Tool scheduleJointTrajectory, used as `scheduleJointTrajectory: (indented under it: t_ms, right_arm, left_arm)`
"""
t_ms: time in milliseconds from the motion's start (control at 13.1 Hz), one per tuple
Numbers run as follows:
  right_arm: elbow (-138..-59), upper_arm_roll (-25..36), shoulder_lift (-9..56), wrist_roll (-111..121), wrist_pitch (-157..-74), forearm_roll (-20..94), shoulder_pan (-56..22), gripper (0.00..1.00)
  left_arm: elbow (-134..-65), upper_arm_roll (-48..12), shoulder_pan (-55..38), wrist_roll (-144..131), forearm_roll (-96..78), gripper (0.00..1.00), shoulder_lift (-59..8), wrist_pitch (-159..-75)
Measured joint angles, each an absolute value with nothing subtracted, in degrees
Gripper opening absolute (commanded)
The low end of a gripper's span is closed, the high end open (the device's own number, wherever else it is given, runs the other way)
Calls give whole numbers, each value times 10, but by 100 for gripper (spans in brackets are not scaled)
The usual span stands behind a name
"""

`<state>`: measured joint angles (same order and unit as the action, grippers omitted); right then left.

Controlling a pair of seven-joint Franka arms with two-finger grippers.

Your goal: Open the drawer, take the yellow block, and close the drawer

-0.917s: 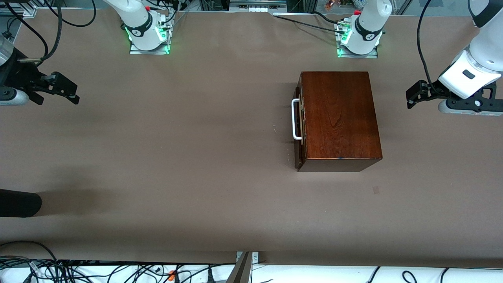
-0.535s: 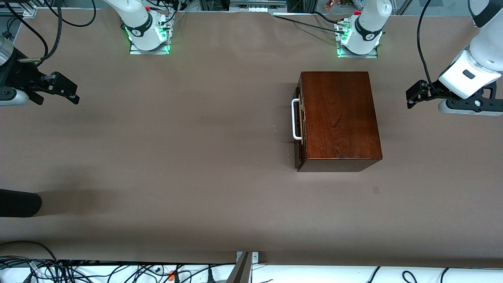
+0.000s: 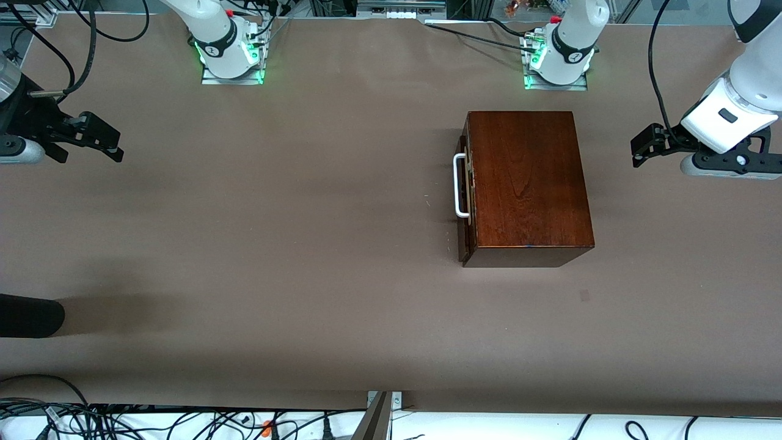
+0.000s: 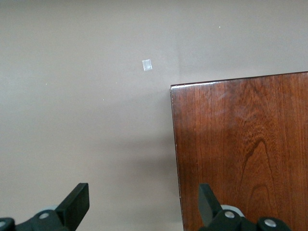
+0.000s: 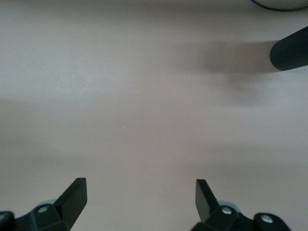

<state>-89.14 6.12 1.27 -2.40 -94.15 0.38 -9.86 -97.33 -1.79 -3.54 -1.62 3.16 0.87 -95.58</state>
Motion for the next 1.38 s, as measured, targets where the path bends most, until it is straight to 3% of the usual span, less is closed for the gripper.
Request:
scheduleJointTrajectory:
  t_ms: [1376]
  right_arm:
    - [-891, 61, 13, -24, -941, 4, -99, 100]
  left_arm:
    - [-946, -43, -39, -16, 32, 100, -20, -903]
